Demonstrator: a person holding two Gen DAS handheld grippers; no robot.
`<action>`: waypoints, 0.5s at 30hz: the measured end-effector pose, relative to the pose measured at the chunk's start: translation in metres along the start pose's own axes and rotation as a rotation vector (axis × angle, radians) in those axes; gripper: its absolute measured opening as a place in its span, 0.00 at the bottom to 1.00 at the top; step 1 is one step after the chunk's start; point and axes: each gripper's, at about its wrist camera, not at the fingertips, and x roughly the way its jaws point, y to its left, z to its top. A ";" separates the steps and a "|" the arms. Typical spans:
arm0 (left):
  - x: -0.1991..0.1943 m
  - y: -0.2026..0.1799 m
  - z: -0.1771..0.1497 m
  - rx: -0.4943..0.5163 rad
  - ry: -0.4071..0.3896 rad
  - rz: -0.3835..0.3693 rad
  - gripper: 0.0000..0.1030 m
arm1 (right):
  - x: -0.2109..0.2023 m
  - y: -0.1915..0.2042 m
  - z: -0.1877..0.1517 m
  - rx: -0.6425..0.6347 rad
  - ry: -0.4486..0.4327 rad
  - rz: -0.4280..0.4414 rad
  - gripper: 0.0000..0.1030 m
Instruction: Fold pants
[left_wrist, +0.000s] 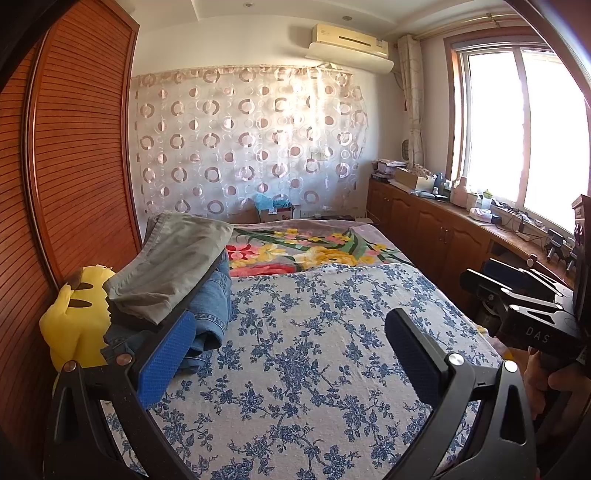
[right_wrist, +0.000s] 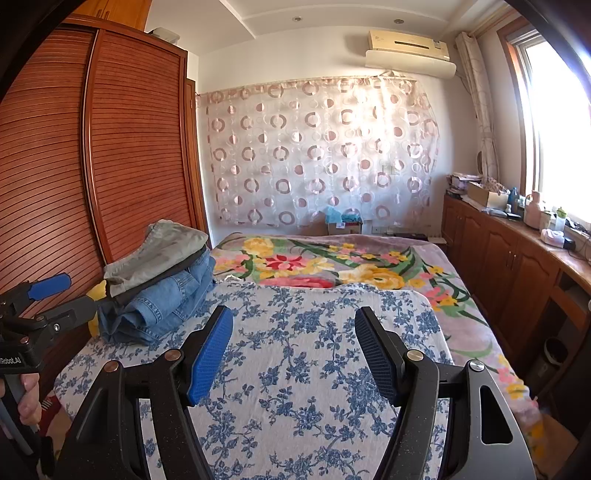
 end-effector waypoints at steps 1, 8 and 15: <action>0.000 -0.001 0.000 0.001 -0.001 0.000 0.99 | 0.000 0.000 0.000 0.000 -0.001 0.000 0.69; 0.000 0.000 0.000 0.000 -0.001 0.000 0.99 | -0.002 0.000 -0.001 -0.001 -0.003 -0.002 0.69; 0.000 -0.001 0.000 0.000 -0.001 0.000 0.99 | -0.001 0.000 -0.001 -0.002 -0.004 -0.003 0.69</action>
